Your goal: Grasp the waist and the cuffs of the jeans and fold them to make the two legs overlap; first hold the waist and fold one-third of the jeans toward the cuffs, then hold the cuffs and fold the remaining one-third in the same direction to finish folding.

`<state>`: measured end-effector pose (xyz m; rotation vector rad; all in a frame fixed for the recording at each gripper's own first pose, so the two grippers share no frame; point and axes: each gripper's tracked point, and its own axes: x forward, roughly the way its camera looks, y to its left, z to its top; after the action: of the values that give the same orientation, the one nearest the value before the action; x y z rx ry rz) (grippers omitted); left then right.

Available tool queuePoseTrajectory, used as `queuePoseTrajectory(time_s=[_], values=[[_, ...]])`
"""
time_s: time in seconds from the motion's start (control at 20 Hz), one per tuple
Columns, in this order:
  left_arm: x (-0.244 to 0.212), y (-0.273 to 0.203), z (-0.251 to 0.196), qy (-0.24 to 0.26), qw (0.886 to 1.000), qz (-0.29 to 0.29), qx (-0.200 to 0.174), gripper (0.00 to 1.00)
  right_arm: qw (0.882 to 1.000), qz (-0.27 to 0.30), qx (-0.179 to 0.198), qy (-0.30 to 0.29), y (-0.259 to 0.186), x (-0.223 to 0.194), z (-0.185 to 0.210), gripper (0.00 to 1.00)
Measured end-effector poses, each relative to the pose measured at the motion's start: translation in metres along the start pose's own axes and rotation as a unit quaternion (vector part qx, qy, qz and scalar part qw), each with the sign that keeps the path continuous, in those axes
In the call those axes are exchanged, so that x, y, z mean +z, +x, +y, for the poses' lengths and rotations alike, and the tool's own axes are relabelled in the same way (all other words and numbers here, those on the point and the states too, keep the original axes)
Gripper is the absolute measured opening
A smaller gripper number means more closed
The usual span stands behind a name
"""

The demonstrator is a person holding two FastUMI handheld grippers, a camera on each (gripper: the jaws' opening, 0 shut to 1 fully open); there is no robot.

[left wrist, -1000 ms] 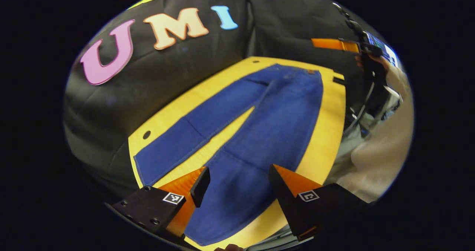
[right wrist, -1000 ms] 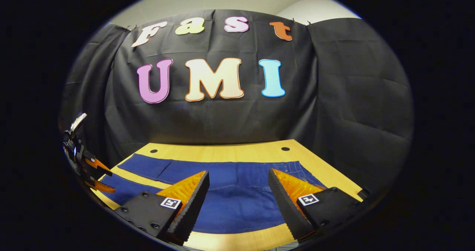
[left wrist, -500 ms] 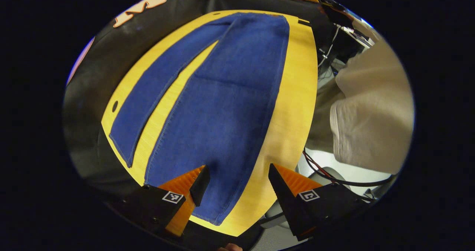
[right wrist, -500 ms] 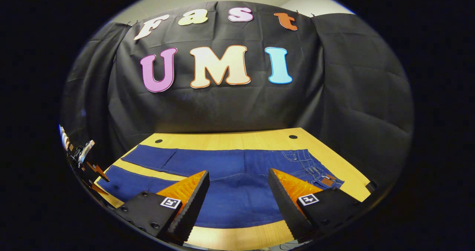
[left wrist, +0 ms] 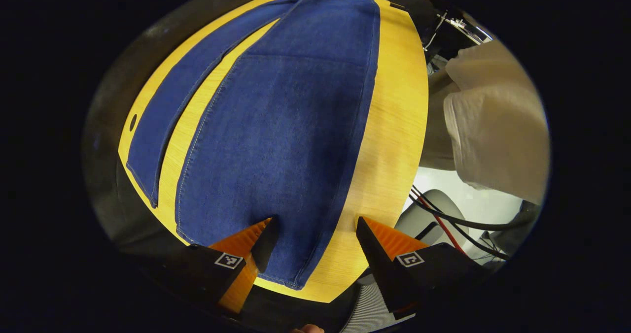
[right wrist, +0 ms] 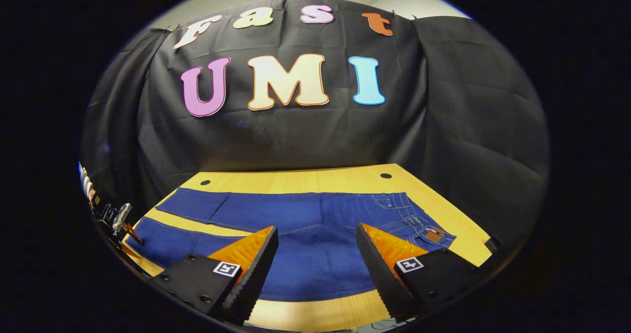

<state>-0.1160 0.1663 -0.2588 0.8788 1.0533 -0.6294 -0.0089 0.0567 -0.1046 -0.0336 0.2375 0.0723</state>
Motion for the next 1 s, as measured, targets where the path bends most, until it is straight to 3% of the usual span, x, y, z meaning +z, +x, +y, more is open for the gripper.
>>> queuePoseTrajectory(time_s=[0.05,0.15,0.2,0.25,0.4,0.55,0.6,0.65,0.8,0.95,1.0], values=[[0.000,0.001,-0.003,-0.002,1.000,0.002,-0.007,0.97,1.000,0.001,0.000,0.002,0.000,-0.001,0.000,0.94],[-0.002,0.001,-0.005,-0.007,1.000,0.007,-0.016,0.96,1.000,0.004,0.000,0.003,0.001,-0.004,0.003,0.98],[-0.003,0.000,-0.004,-0.011,1.000,0.008,-0.023,0.97,1.000,0.005,0.000,0.002,0.001,-0.003,0.003,0.94],[-0.002,0.000,-0.002,-0.009,1.000,0.013,-0.026,0.96,1.000,0.006,0.000,0.002,0.002,-0.004,0.004,0.98],[-0.002,0.003,0.000,0.003,0.999,0.029,-0.035,0.96,1.000,0.008,0.004,0.003,0.003,-0.004,0.008,0.94],[0.000,0.003,0.002,-0.006,0.998,0.044,-0.038,0.96,1.000,0.012,0.012,0.004,0.005,-0.010,0.015,0.98],[-0.002,0.005,0.002,-0.003,0.998,0.044,-0.037,0.94,1.000,0.014,0.014,0.002,0.005,-0.011,0.016,0.94],[-0.002,0.004,0.003,-0.002,0.998,0.046,-0.034,0.88,1.000,0.013,0.014,0.001,0.005,-0.012,0.016,0.98],[-0.001,0.004,0.003,-0.005,0.998,0.060,-0.034,0.74,1.000,0.009,0.016,0.010,0.006,-0.008,0.015,0.94],[-0.002,0.004,-0.001,0.004,0.997,0.068,-0.034,0.37,1.000,0.000,0.015,0.015,0.006,-0.001,0.013,0.98],[0.000,0.005,0.001,0.003,0.997,0.070,-0.034,0.33,1.000,-0.002,0.014,0.016,0.006,0.001,0.012,0.98]])
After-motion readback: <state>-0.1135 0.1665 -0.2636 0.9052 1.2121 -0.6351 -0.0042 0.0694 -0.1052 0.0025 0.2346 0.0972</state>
